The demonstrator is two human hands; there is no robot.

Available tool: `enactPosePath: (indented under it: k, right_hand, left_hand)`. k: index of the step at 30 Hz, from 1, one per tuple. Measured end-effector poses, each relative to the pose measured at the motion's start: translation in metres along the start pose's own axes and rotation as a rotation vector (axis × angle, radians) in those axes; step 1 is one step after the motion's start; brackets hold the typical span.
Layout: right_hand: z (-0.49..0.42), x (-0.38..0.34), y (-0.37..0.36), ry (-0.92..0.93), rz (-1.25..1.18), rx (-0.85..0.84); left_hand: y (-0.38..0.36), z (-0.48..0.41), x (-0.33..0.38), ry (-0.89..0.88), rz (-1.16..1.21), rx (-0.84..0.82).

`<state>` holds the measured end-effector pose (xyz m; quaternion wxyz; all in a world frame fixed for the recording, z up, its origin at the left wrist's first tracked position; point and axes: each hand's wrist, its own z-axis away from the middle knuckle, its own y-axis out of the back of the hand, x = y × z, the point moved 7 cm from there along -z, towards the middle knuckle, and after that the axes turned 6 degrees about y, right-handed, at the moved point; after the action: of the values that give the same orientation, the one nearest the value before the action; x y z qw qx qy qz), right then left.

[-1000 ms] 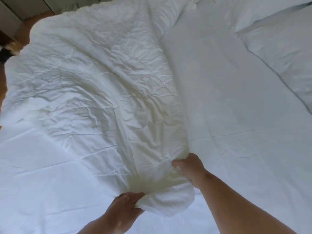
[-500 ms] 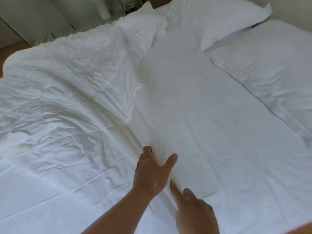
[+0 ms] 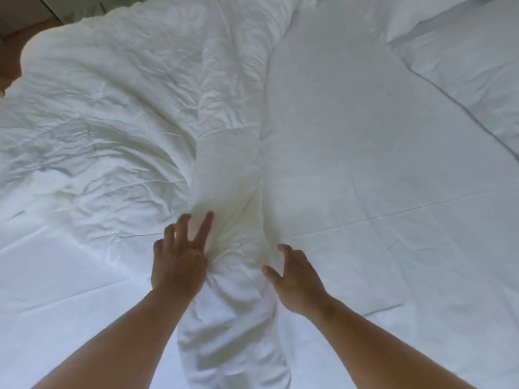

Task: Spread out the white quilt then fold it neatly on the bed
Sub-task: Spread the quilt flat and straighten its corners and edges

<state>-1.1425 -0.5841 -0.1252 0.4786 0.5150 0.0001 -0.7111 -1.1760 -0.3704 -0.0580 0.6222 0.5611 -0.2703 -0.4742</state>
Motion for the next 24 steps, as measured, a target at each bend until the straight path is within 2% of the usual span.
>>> enactPosePath:
  k: [2, 3, 6, 8, 13, 16, 18, 21, 24]
  right_hand:
    - [-0.028, 0.007, -0.004, -0.096, -0.058, -0.017]
    - [-0.039, 0.007, -0.007, -0.148, -0.146, -0.031]
    - [-0.058, 0.01, -0.032, -0.291, -0.424, -0.076]
    - [-0.062, 0.006, -0.042, -0.273, -0.431, -0.064]
    - [-0.036, -0.007, -0.025, -0.129, -0.419, 0.069]
    - [0.0, -0.017, 0.015, -0.003, -0.31, 0.156]
    - [0.027, -0.018, 0.031, 0.028, -0.271, 0.108]
    - [0.066, 0.0, 0.044, -0.015, -0.241, 0.043]
    - [0.075, 0.038, 0.055, -0.134, -0.25, 0.089]
  left_hand:
    - [-0.007, 0.007, 0.023, -0.284, -0.044, 0.056]
    - [-0.011, 0.008, 0.029, -0.294, 0.023, -0.026]
    - [-0.036, 0.004, 0.027, -0.092, 0.238, -0.367]
    - [-0.041, 0.007, 0.025, 0.018, 0.353, -0.479]
    - [-0.035, 0.026, 0.027, 0.159, 0.471, -0.485]
    - [-0.012, 0.029, 0.047, 0.155, 0.446, -0.421]
    - [0.003, 0.031, 0.064, 0.127, 0.395, -0.362]
    - [0.002, 0.036, 0.086, 0.063, 0.243, -0.36]
    - [-0.025, 0.046, 0.097, 0.059, 0.173, -0.491]
